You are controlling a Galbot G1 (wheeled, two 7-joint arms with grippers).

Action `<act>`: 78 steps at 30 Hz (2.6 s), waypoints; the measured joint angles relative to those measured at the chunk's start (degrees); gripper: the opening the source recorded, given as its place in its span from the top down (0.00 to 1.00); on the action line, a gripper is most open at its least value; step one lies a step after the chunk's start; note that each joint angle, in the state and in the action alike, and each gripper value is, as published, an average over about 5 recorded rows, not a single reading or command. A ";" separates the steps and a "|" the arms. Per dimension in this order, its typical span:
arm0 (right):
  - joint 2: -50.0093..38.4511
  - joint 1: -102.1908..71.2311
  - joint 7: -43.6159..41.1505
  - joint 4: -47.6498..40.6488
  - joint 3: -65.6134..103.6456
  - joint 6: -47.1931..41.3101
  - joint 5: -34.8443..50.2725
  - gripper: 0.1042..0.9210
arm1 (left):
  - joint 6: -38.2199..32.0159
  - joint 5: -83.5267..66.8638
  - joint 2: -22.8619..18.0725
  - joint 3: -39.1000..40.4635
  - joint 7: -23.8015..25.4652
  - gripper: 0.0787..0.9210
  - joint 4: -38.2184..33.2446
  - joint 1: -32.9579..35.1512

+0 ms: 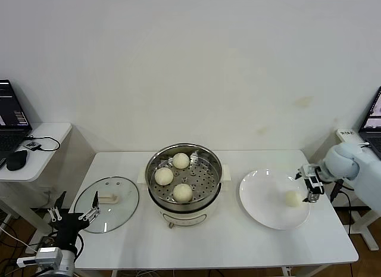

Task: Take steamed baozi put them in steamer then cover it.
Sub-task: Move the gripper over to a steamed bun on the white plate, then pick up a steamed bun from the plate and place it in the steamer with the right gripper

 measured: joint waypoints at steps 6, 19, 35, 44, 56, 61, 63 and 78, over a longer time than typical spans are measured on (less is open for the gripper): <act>1.45 -3.69 0.13 -2.75 3.25 0.63 -2.29 0.12 | 0.00 -0.06 -0.20 -0.20 0.02 0.12 0.01 0.27; 5.93 -6.32 1.50 -7.96 6.30 1.35 -4.37 0.12 | 0.00 -0.08 -0.21 -0.43 0.02 0.12 0.46 0.03; 10.43 -6.53 2.22 -12.33 7.02 1.20 -6.08 0.18 | 0.00 -0.09 -0.44 -0.46 0.03 0.12 0.83 -0.26; 11.06 -6.58 1.89 -13.15 7.42 1.38 -6.40 0.36 | 0.00 -0.11 -0.56 -0.37 0.02 0.12 0.87 -0.37; 8.03 -2.11 0.12 -9.35 4.05 -0.31 -3.17 0.37 | 0.09 -0.09 -0.25 -0.29 0.02 0.12 0.36 -0.69; 5.92 4.69 -0.25 -5.19 -1.49 -2.00 1.04 0.37 | 0.22 -0.04 -0.15 0.13 0.02 0.12 0.01 -1.00; 5.55 8.52 -0.22 -3.41 -4.52 -2.85 3.32 0.37 | 0.26 0.00 -0.17 0.31 0.02 0.12 -0.10 -1.08; 13.38 37.66 4.60 5.69 -26.66 -11.90 25.78 0.35 | 0.09 1.20 -0.55 1.64 -0.09 0.12 -0.45 -1.32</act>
